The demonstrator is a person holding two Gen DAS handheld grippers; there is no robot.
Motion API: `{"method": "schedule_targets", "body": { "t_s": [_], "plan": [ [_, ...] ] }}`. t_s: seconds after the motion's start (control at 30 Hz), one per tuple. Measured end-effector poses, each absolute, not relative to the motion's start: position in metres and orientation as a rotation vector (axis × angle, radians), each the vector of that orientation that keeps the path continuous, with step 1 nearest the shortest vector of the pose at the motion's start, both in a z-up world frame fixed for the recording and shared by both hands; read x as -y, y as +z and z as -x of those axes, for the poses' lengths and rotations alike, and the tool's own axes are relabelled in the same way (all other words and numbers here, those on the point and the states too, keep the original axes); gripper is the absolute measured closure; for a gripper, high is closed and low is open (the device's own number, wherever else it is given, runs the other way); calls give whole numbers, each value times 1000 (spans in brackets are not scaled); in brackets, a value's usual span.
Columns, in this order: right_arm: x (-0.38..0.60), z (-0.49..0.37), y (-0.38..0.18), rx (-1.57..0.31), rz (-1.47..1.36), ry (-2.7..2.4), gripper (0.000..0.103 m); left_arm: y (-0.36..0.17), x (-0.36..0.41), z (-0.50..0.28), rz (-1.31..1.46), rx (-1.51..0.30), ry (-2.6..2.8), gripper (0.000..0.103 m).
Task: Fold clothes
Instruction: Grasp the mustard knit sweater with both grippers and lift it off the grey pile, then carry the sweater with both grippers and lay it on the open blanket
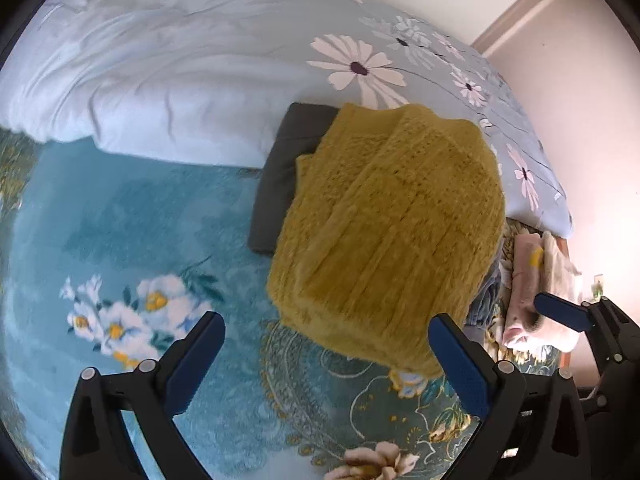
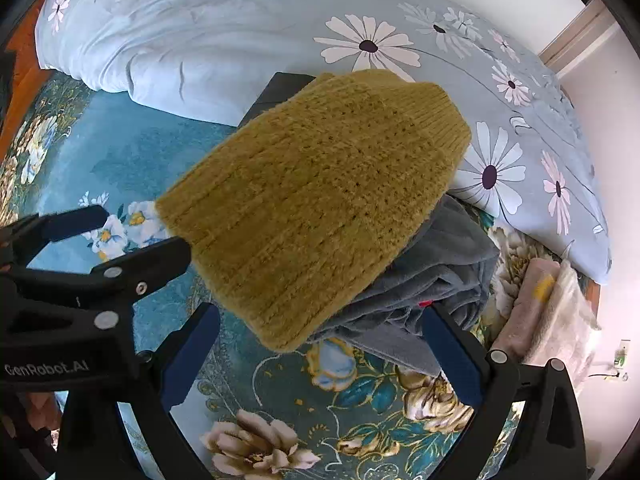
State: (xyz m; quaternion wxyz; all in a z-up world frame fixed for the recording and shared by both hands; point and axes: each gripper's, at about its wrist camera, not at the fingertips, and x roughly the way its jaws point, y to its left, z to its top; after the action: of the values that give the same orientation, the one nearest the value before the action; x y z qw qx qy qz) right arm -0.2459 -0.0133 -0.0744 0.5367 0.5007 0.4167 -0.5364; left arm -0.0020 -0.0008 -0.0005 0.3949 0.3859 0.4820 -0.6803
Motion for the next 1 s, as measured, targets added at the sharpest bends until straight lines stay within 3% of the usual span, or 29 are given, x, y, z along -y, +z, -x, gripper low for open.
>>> {"method": "schedule_targets", "body": {
  "t_s": [0.5, 0.57, 0.63, 0.77, 0.8, 0.83, 1.0],
  "plan": [
    [3, 277, -88, -914, -1268, -1284, 2, 5, 21, 38, -1032, -1153, -1772, 4],
    [-5, 287, -86, -882, -1302, -1308, 2, 7, 29, 52, -1060, -1134, -1774, 14],
    [-17, 300, -83, -845, -1355, -1308, 2, 7, 37, 71, -1099, -1102, -1779, 33],
    [-54, 318, -79, -844, -1448, -1330, 2, -5, 42, 107, -1213, -1035, -1746, 43],
    [-63, 322, -80, -840, -1462, -1334, 2, -9, 43, 114, -1239, -1026, -1734, 56],
    [-74, 327, -81, -845, -1473, -1347, 2, -14, 41, 117, -1261, -1018, -1727, 80],
    [-118, 347, -79, -858, -1539, -1386, 2, 17, 25, 98, -1096, -981, -1750, 92]
  ]
}}
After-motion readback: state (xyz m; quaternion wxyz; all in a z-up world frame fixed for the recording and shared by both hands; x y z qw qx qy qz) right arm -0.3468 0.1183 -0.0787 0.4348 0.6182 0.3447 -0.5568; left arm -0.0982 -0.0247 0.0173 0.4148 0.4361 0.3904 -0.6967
